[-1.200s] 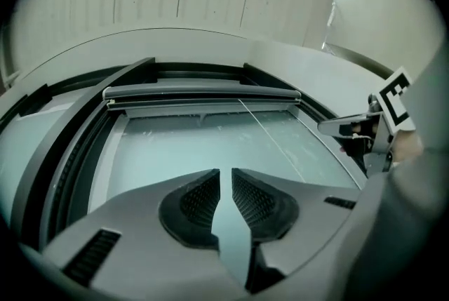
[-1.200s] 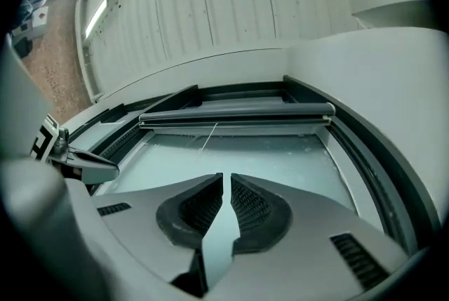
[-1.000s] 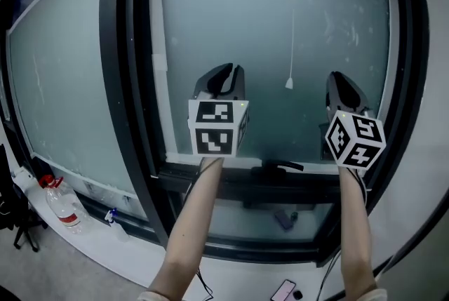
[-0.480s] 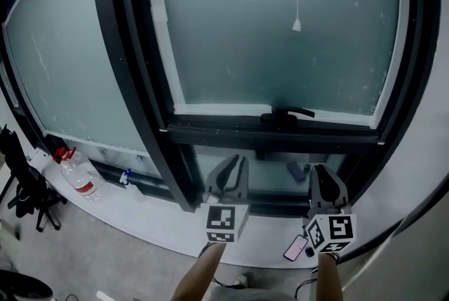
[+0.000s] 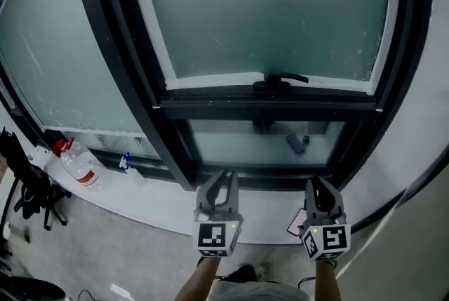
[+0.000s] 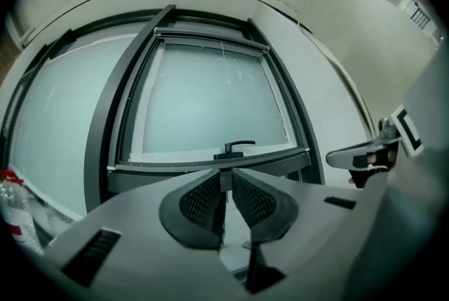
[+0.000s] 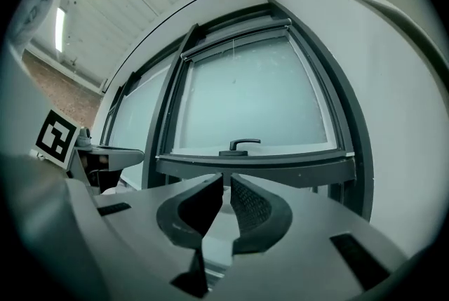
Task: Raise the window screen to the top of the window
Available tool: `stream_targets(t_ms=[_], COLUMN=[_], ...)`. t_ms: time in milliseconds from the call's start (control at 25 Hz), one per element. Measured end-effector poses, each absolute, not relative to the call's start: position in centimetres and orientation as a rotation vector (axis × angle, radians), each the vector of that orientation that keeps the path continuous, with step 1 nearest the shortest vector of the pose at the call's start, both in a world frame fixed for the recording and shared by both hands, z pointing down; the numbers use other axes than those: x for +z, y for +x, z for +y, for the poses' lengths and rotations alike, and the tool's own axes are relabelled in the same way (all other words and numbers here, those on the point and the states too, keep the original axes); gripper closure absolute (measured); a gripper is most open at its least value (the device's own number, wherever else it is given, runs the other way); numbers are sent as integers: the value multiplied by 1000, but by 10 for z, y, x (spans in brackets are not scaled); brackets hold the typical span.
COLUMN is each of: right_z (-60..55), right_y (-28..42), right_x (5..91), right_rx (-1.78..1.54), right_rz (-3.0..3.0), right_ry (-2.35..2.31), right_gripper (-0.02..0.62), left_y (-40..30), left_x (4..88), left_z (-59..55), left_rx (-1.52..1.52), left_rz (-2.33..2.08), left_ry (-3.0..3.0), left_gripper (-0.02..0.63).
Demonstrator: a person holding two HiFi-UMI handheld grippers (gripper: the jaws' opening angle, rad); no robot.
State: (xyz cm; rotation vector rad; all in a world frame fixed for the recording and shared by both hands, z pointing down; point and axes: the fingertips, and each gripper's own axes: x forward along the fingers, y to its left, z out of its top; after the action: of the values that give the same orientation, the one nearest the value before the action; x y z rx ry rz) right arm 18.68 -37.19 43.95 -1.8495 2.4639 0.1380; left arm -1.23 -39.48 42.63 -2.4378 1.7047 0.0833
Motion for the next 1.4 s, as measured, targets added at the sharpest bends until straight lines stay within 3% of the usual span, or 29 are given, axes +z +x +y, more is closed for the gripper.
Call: stream_targets(t_ms=[360, 920, 1400], right_z=[-320, -111, 2], right_y=[150, 68, 83], right_x=[437, 423, 435], right_rx=[109, 146, 35], right_rz=[2482, 2500, 2455], right_ry=[-1805, -1817, -1831], right_gripper=[558, 558, 558], left_y=[-33, -91, -85], left_x=[435, 433, 436], left_z=[-349, -138, -24], left_rx=[89, 148, 149], left_rz=[1703, 1654, 1679], left_ry=[-2490, -2575, -2587], left_gripper=[554, 554, 554])
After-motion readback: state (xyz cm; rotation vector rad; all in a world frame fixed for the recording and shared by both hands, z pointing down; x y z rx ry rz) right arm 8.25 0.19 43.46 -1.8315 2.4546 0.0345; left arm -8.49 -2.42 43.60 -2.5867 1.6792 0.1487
